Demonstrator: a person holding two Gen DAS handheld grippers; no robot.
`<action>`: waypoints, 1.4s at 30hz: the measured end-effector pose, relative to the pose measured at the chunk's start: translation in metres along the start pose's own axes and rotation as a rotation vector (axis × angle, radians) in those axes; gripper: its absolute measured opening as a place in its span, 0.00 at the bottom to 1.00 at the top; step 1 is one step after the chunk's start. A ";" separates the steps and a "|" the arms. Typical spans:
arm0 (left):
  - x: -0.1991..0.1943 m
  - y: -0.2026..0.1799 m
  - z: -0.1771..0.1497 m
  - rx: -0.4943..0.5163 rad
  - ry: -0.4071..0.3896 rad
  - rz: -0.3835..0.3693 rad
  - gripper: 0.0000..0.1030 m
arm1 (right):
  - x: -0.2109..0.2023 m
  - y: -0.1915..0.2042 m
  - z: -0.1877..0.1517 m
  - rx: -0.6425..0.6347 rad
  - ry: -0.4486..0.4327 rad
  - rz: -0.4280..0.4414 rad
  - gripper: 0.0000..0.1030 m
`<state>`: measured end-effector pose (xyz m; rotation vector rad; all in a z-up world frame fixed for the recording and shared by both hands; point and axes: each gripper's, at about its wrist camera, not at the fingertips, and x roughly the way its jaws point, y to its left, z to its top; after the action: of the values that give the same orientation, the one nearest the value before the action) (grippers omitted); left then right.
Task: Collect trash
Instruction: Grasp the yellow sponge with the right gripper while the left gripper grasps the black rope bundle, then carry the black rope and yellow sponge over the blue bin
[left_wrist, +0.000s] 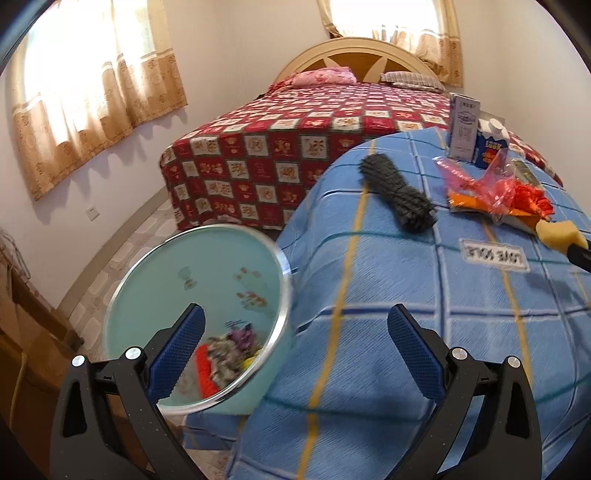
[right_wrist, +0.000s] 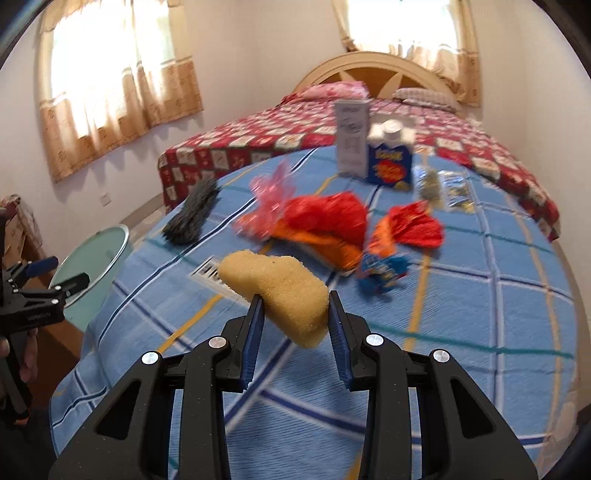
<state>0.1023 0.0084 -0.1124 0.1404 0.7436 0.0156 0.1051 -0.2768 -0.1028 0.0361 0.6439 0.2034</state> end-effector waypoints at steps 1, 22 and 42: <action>0.003 -0.004 0.003 0.000 0.000 -0.004 0.94 | -0.001 -0.004 0.001 0.003 -0.004 -0.010 0.34; 0.063 -0.083 0.079 0.029 0.027 -0.027 0.94 | 0.009 -0.092 0.035 0.135 -0.037 -0.184 0.34; 0.094 -0.095 0.080 0.054 0.108 -0.154 0.27 | 0.021 -0.097 0.033 0.137 -0.035 -0.165 0.35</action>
<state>0.2217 -0.0895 -0.1300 0.1346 0.8618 -0.1443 0.1579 -0.3663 -0.0984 0.1172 0.6216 -0.0006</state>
